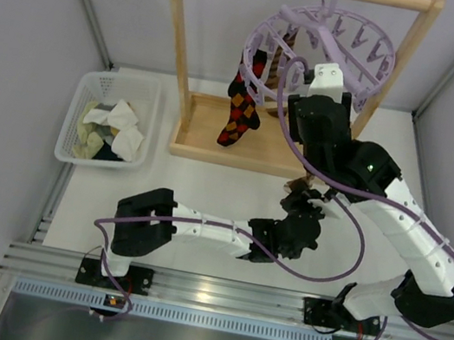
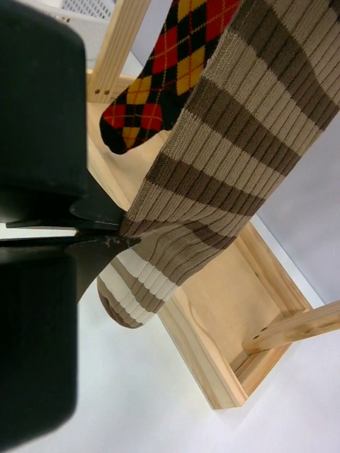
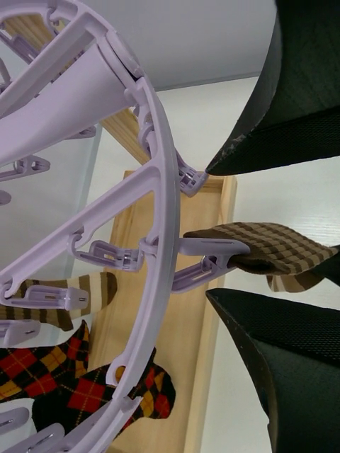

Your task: Remove the socks clipped to the hanger

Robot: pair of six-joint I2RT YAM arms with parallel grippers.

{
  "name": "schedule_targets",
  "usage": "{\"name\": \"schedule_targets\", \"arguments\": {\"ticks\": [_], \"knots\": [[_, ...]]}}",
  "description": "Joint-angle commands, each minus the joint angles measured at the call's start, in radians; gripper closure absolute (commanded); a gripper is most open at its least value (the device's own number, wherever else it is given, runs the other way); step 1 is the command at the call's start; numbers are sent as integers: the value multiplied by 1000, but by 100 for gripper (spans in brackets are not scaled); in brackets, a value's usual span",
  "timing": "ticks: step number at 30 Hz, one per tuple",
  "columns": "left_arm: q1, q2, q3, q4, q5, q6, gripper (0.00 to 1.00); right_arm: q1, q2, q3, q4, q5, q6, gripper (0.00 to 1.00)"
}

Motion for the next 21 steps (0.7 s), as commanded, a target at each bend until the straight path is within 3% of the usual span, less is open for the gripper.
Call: {"name": "schedule_targets", "arguments": {"ticks": [1,14,21], "knots": [[-11,-6,38,25,3,5,100,16,8,-8,66,66,-41,38],[-30,-6,60,25,8,16,100,36,42,-49,180,87,-78,42],[-44,-12,57,25,9,13,100,34,22,-152,313,207,-147,44]]}}
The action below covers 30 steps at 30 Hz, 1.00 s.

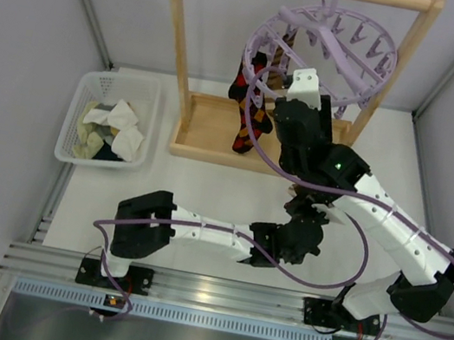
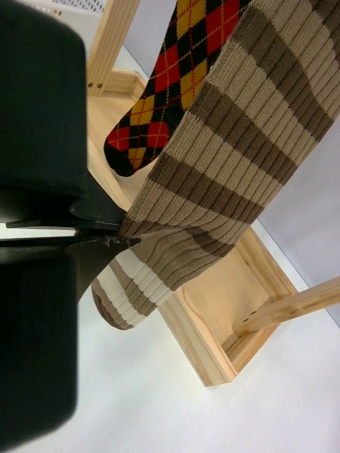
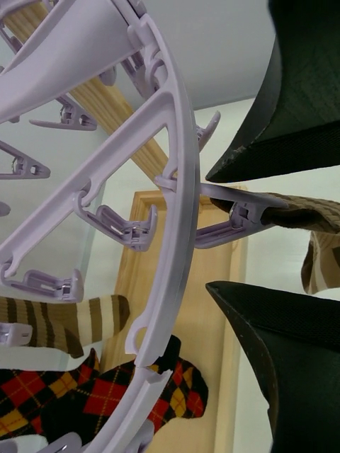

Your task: Remove the socks clipped to the hanger

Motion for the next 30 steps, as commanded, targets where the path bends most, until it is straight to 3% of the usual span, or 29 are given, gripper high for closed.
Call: {"name": "schedule_targets", "arguments": {"ticks": [1,6,11,12,14,15,16,24,28,30], "knots": [[-19,-10,33,25,6,5,100,11,-30,-49,134,84,-59,45],[-20,-15,27,25,11,-2,100,11,-34,-80,184,123,-93,48],[-20,-21,19,25,18,-13,100,11,-27,-80,220,139,-124,57],[-20,-20,17,25,21,-16,100,11,-27,-82,223,141,-127,64],[-20,-16,16,24,21,-19,100,11,-27,-88,241,143,-133,68],[-20,-12,14,22,18,-22,100,11,-32,-94,247,143,-136,80],[-20,-9,13,24,20,-25,100,11,-32,-95,249,146,-136,84],[1,-58,-70,9,63,-149,100,13,-53,-111,260,135,-131,87],[9,-140,-131,-25,43,-195,100,11,-75,-131,252,101,-117,75],[30,-239,-196,-100,56,-287,100,11,-89,-138,246,78,-102,69]]}}
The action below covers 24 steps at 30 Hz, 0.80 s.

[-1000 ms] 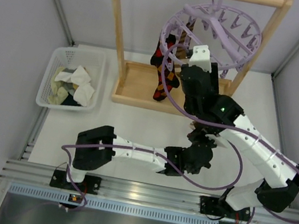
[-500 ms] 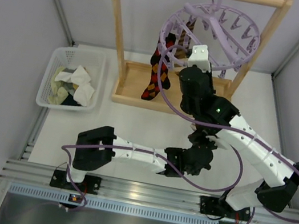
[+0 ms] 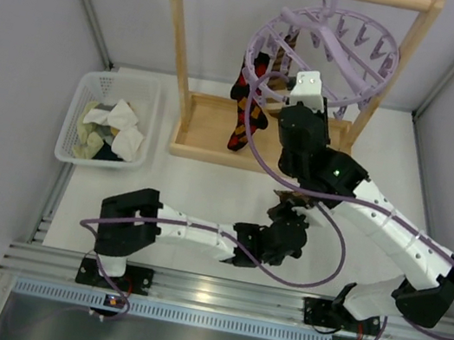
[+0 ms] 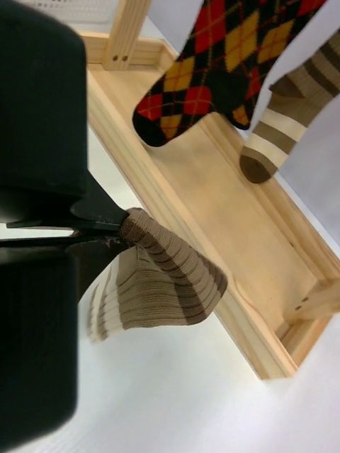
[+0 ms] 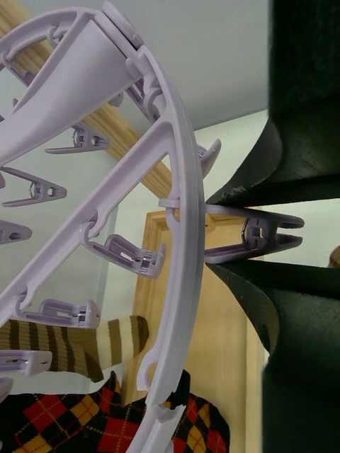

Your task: Remove the socks clipped to the hanger

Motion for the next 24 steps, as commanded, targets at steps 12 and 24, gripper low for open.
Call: {"name": "schedule_targets", "arguments": {"ticks": [12,24], "knots": [[368,-683,-240,-560,146,-544,100,3,-162,-65,-44,-222,94,42],[1009,-776,-50,-783,410,-598,100,3,-436,-237,-105,-597,160,12]]}}
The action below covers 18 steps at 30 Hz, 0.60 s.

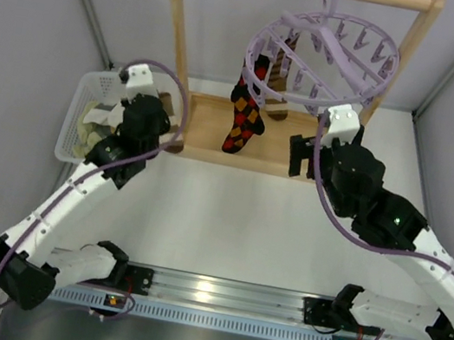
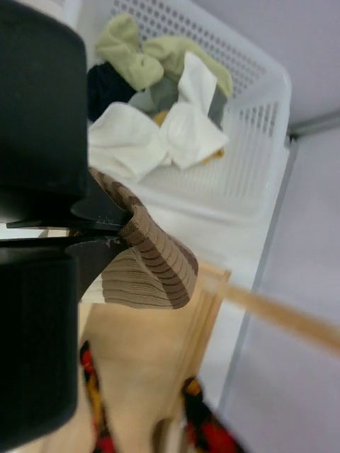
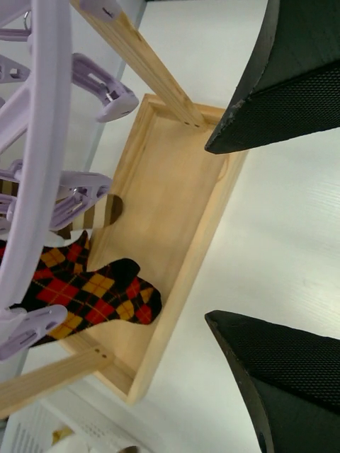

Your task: Remove the socks clipped to the hanger

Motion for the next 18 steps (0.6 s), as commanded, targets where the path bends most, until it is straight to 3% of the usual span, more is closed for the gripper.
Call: {"name": "schedule_targets", "arguments": {"ticks": [1,5,8,13,15,18], "knots": [[198,52,128,-74,159,-53,100,4,-114,-50,-2,-159,30,12],[500,188,223,-88,383,-101,100,4,-248,-100,5,-203,53,9],[638,289,271,-82,403,-152,100,5,-315,-124,2,-203,54,8],[723,511,439,-85,438,-141,100,4,-388,-170,14,-213,56,6],[729,549,463,-86,493,-132,87,4,-408,-181,23,-216,56,6],[728,553,428,-83,507,-172,56,4,-420,-213,47,-206,47,5]]}}
